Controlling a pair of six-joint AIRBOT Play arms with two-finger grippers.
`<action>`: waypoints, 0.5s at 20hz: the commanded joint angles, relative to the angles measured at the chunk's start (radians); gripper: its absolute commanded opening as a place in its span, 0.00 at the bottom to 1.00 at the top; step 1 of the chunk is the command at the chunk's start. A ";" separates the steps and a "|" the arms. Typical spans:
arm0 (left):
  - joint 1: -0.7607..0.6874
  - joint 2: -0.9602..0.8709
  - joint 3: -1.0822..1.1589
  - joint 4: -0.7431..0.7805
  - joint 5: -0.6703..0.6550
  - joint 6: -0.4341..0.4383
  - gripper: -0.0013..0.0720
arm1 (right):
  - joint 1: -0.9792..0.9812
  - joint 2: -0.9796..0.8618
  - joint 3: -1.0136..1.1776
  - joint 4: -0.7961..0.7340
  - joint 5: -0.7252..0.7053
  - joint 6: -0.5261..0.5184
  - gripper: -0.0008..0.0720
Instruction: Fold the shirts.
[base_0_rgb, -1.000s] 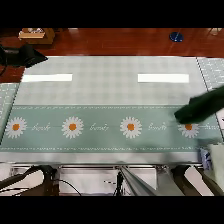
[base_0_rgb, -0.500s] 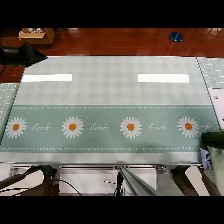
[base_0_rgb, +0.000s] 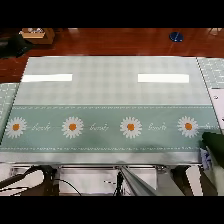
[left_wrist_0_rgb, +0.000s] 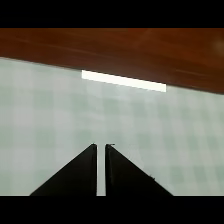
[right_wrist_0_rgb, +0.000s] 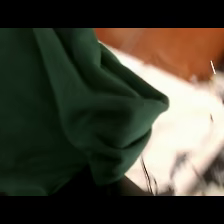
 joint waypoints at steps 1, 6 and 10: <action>0.036 -0.001 0.000 0.001 0.098 -0.001 0.16 | -0.183 0.013 -0.127 -0.149 -0.023 -0.038 0.06; 0.075 -0.001 0.000 0.001 0.117 -0.001 0.15 | -0.363 0.013 -0.135 -0.194 -0.180 -0.057 0.06; 0.083 -0.001 0.000 0.001 0.127 -0.002 0.16 | -0.380 0.011 -0.135 -0.186 -0.272 -0.071 0.06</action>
